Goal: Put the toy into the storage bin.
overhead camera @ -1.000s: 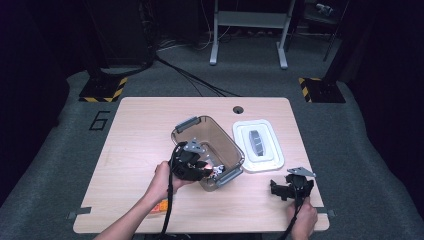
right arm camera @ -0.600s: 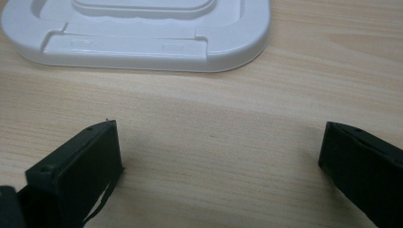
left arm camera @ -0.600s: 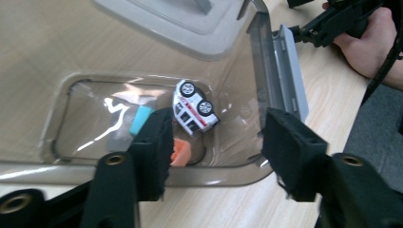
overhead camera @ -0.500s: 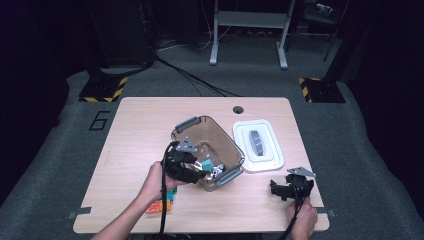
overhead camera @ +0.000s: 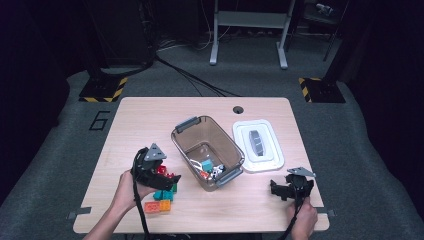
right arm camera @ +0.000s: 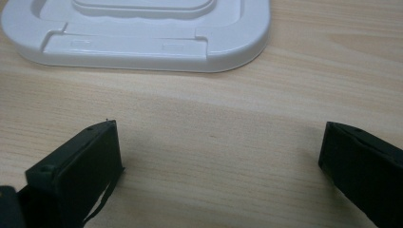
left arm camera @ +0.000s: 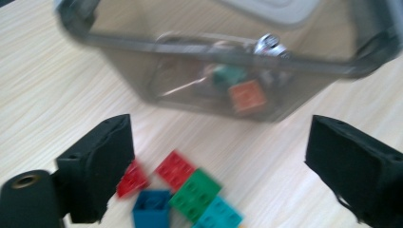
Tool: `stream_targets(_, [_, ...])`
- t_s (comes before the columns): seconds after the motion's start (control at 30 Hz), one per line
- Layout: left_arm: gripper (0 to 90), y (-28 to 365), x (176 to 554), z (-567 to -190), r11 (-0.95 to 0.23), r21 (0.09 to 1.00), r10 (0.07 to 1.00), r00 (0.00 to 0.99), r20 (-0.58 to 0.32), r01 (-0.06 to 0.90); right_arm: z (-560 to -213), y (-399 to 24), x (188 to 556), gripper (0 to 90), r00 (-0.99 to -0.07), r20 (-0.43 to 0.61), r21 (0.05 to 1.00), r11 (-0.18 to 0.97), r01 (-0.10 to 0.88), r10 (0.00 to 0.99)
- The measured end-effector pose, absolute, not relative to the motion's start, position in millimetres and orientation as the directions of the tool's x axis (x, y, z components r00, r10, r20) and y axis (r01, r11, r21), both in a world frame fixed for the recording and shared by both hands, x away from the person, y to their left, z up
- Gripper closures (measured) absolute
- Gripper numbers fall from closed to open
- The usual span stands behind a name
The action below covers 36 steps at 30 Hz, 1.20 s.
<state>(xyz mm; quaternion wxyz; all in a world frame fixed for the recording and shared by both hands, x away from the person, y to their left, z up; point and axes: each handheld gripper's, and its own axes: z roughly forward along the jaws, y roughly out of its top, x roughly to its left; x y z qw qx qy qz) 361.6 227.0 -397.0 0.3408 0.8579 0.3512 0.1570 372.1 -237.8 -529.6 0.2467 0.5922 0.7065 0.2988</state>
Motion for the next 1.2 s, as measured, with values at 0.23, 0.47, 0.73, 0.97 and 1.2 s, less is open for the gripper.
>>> stream_targets(0.23, [4.1, 261, 380, -432, -0.481, 0.647, 0.799, 0.599, 0.047, 0.591, -530, -238, 372, 0.0, -0.178, 0.005, 0.715, 0.121, 0.689, 0.984])
stream_targets(0.47, [5.3, 278, 406, -465, -0.389, 0.606, 0.871, 0.491, -0.004, 0.694, -530, -238, 372, 0.0, -0.177, 0.005, 0.715, 0.12, 0.689, 0.984])
stream_targets(0.73, [15.8, 263, 424, -476, -0.404, 0.558, 0.871, 0.492, -0.008, 0.724, -530, -238, 372, 0.0, -0.177, 0.005, 0.715, 0.12, 0.689, 0.984])
stream_targets(0.97, [35.0, 259, 435, -485, -0.41, 0.517, 0.868, 0.495, -0.031, 0.751, -530, -238, 372, 0.0, -0.177, 0.006, 0.715, 0.12, 0.689, 0.984])
stream_targets(1.2, [57.9, 260, 439, -490, -0.416, 0.498, 0.861, 0.505, -0.052, 0.761, -530, -238, 373, 0.0, -0.183, 0.001, 0.717, 0.127, 0.686, 0.983])
